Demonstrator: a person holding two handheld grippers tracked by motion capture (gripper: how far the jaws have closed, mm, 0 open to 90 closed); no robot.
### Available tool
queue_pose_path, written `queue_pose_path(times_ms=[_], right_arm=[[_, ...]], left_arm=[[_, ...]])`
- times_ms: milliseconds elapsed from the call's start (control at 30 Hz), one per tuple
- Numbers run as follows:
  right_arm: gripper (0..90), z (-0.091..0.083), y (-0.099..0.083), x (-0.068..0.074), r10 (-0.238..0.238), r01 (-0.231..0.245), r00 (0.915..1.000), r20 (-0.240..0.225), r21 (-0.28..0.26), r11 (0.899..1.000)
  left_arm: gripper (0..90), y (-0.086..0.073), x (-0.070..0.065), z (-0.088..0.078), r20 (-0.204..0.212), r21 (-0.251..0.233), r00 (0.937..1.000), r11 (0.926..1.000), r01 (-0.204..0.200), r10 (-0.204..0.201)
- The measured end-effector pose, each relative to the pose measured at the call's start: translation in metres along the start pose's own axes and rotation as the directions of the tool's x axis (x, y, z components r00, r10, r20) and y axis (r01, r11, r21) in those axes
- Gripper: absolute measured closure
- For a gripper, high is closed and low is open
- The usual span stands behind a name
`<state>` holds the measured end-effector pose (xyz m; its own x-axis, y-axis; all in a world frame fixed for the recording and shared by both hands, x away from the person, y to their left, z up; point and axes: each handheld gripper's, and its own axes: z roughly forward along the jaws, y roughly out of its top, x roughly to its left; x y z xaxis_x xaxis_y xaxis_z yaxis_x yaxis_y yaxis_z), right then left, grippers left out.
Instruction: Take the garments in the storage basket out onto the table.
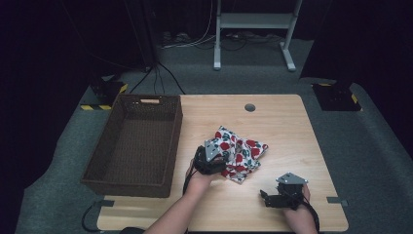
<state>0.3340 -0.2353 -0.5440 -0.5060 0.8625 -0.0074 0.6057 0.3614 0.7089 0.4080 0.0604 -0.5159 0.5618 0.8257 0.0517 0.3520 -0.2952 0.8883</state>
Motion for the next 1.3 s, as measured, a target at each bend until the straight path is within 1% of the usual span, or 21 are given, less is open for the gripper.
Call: queue_pose_path(times_ms=[133, 167, 267, 400, 600, 733, 833, 867, 967, 1000, 1067, 1100, 1133, 1233, 1300], right_arm=[[0.0, 0.000, 0.000, 0.000, 0.000, 0.000, 1.0000, 0.000, 0.000, 1.000], [0.0, 0.000, 0.000, 0.000, 0.000, 0.000, 1.0000, 0.000, 0.000, 1.000], [0.0, 0.000, 0.000, 0.000, -0.001, 0.001, 1.0000, 0.000, 0.000, 1.000], [0.0, 0.000, 0.000, 0.000, 0.000, 0.000, 1.0000, 0.000, 0.000, 1.000], [0.0, 0.000, 0.000, 0.000, 0.001, -0.001, 1.0000, 0.000, 0.001, 1.000], [0.0, 0.000, 0.000, 0.000, 0.000, 0.000, 1.0000, 0.000, 0.000, 1.000], [0.0, 0.000, 0.000, 0.000, 0.000, 0.000, 1.0000, 0.001, 0.000, 1.000], [0.0, 0.000, 0.000, 0.000, -0.001, 0.001, 1.0000, 0.000, 0.000, 1.000], [0.0, 0.000, 0.000, 0.000, 0.000, 0.000, 1.0000, 0.001, 0.000, 1.000], [0.0, 0.000, 0.000, 0.000, 0.000, 0.000, 1.0000, 0.000, 0.001, 1.000], [0.0, 0.000, 0.000, 0.000, -0.001, 0.001, 1.0000, 0.000, 0.000, 1.000], [0.0, 0.000, 0.000, 0.000, -0.001, 0.001, 1.0000, 0.001, 0.001, 1.000], [0.0, 0.000, 0.000, 0.000, 0.000, 0.000, 1.0000, 0.000, 0.001, 1.000], [0.0, 0.000, 0.000, 0.000, 0.000, 0.000, 1.0000, 0.000, 0.000, 1.000], [0.0, 0.000, 0.000, 0.000, -0.001, 0.001, 1.0000, 0.000, 0.000, 1.000]], left_arm=[[19.7, 0.001, 0.002, -0.009, 0.011, -0.014, 0.9996, 0.9996, 0.026, -0.026], [18.8, 0.002, 0.003, -0.012, 0.019, -0.009, 0.9994, 0.9996, 0.028, -0.028], [15.4, 0.002, 0.003, -0.018, 0.024, -0.010, 0.9995, 0.9997, 0.021, -0.021], [14.8, 0.000, 0.003, -0.028, 0.036, -0.018, 0.9991, 0.9995, 0.025, -0.025], [14.5, -0.004, 0.001, -0.046, 0.047, -0.030, 0.9988, 0.9994, 0.015, -0.013], [14.5, -0.009, 0.001, -0.056, 0.056, -0.020, 0.9983, 0.9996, 0.018, -0.017], [14.5, -0.013, 0.000, -0.060, 0.047, -0.015, 0.9988, 0.9998, 0.013, -0.012], [14.4, -0.015, -0.001, -0.062, 0.046, -0.010, 0.9989, 0.9999, 0.004, -0.004], [14.1, -0.022, -0.002, -0.063, 0.048, 0.013, 0.9989, 0.9999, 0.001, -0.001], [13.7, -0.024, -0.002, -0.062, 0.052, 0.027, 0.9986, 0.9996, -0.001, 0.000], [12.3, -0.029, -0.002, -0.059, 0.081, 0.060, 0.9967, 0.9982, 0.004, -0.009], [11.2, -0.032, -0.002, -0.057, 0.093, 0.071, 0.9957, 0.9974, 0.000, -0.007], [10.9, -0.034, -0.003, -0.055, 0.088, 0.084, 0.9961, 0.9964, -0.009, 0.002], [10.9, -0.038, -0.006, -0.052, 0.077, 0.108, 0.9970, 0.9942, -0.003, -0.005], [10.8, -0.041, -0.007, -0.053, 0.067, 0.118, 0.9977, 0.9930, -0.007, -0.001]])
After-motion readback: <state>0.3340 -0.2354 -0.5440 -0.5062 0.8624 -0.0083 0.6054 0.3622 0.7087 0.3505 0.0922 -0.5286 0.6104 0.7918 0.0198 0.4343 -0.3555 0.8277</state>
